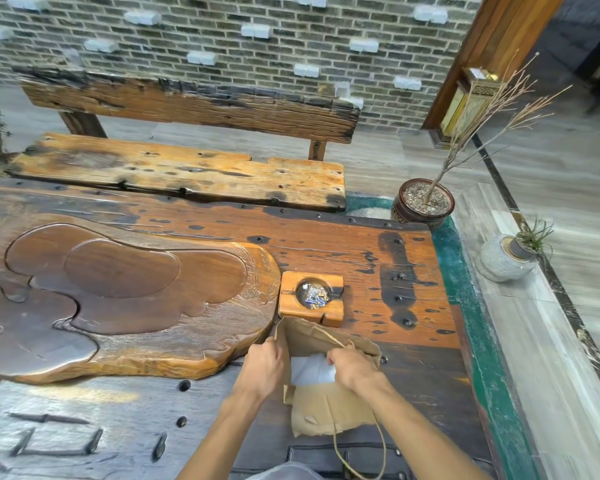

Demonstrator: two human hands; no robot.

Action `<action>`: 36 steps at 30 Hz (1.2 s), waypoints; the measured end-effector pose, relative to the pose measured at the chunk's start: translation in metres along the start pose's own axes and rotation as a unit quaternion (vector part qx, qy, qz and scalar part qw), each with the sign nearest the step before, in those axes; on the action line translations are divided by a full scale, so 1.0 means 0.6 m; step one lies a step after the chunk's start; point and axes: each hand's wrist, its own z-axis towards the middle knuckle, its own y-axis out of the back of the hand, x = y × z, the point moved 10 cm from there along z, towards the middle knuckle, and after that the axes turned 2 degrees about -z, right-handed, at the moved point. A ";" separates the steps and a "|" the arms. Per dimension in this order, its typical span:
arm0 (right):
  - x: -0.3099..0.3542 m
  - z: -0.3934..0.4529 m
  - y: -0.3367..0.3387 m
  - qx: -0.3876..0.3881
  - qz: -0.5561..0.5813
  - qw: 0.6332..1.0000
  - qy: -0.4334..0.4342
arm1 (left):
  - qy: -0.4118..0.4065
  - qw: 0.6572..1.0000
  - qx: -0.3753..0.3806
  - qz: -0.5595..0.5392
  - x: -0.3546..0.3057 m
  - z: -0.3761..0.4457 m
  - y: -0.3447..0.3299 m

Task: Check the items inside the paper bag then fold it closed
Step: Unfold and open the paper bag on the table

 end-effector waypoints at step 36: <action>-0.056 0.055 -0.058 0.140 -0.092 0.986 -0.013 | 0.019 0.999 0.022 0.021 0.007 -0.002 -0.029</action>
